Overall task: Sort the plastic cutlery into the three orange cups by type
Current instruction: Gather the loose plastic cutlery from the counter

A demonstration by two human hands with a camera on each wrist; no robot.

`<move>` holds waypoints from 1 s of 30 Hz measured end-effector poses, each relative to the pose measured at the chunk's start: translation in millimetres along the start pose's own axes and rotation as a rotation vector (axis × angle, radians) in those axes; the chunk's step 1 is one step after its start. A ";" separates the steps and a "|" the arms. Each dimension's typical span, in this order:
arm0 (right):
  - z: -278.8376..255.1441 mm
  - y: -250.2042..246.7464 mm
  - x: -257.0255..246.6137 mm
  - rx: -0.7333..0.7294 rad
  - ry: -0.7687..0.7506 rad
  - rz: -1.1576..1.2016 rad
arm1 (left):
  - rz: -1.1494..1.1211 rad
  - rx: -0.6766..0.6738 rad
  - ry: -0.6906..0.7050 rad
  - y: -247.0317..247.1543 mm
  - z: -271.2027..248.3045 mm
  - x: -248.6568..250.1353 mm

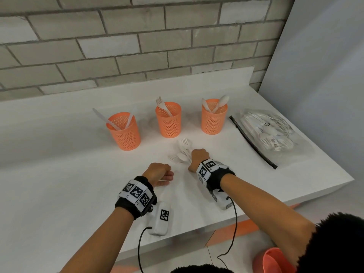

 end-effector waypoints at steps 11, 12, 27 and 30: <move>-0.5 7.6 -5.1 0.092 -0.007 -0.113 | 0.106 -0.009 0.042 -23.5 -8.2 -4.4; -1.6 7.9 -6.0 0.101 -0.021 -0.092 | 0.113 -0.014 0.044 -24.3 -8.2 -4.4; -21.1 -30.4 12.4 0.407 -0.207 0.411 | -0.011 -0.124 0.127 -17.4 -19.6 -1.9; -29.7 -65.4 9.8 0.555 -0.306 0.968 | -0.238 -0.181 0.096 -7.7 -23.1 1.3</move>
Point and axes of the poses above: each hand's wrist, its own z-axis towards the middle knuckle, its own y-axis out of the palm, x = y × z, the point moved 4 cm from there along z, towards the middle knuckle, and after that the axes turned 10 degrees about -z, right-handed, at the moved point
